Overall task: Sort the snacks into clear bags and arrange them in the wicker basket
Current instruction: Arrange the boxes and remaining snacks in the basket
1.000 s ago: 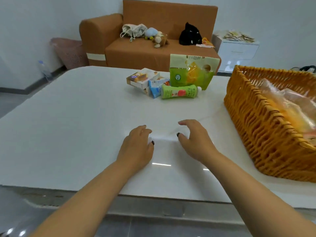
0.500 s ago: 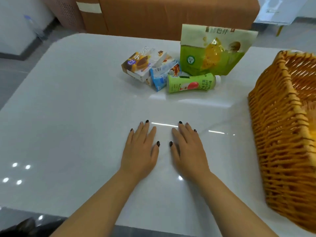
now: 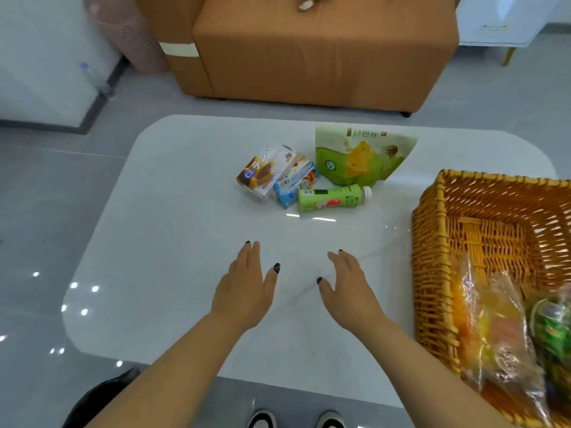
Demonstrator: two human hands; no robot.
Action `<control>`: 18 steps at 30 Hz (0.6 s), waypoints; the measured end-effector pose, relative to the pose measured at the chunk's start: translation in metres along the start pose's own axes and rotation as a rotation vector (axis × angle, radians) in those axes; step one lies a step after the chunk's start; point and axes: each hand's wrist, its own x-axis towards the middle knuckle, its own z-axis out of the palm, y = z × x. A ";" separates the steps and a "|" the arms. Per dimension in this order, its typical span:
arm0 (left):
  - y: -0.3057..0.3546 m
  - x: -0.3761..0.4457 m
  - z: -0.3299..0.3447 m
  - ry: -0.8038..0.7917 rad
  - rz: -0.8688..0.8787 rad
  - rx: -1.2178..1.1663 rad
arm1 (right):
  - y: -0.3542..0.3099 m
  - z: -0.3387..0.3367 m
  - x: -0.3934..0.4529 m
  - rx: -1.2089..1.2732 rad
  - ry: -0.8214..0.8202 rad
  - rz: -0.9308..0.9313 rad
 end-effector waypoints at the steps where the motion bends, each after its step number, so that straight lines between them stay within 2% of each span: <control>1: 0.002 -0.006 -0.003 -0.009 -0.002 -0.037 | -0.004 -0.005 -0.002 0.035 -0.007 0.020; 7: 0.005 0.000 -0.016 -0.001 -0.078 -0.255 | -0.027 -0.023 0.001 0.118 -0.039 0.054; 9: 0.005 0.028 -0.022 0.014 -0.111 -0.298 | -0.031 -0.028 0.017 0.146 -0.034 0.084; 13: 0.009 0.107 -0.035 0.099 -0.118 -0.305 | -0.040 -0.032 0.068 0.302 0.089 0.162; 18: 0.002 0.199 -0.050 0.153 -0.057 -0.263 | -0.066 -0.026 0.130 0.434 0.177 0.213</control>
